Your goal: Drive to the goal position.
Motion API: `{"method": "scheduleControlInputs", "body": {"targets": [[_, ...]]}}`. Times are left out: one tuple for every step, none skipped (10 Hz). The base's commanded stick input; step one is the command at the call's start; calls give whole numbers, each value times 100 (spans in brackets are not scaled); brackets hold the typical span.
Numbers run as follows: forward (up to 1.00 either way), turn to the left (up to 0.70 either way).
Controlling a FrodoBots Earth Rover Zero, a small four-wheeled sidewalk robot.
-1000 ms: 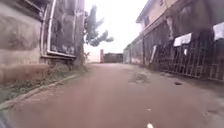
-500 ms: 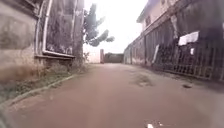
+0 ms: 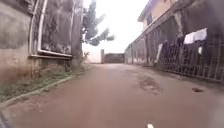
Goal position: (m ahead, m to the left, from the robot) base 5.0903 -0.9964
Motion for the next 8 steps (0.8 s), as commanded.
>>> {"method": "scheduleControlInputs", "body": {"targets": [[70, 0], [70, 0], [70, 0], [70, 0], [70, 0], [70, 0], [70, 0], [70, 0]]}}
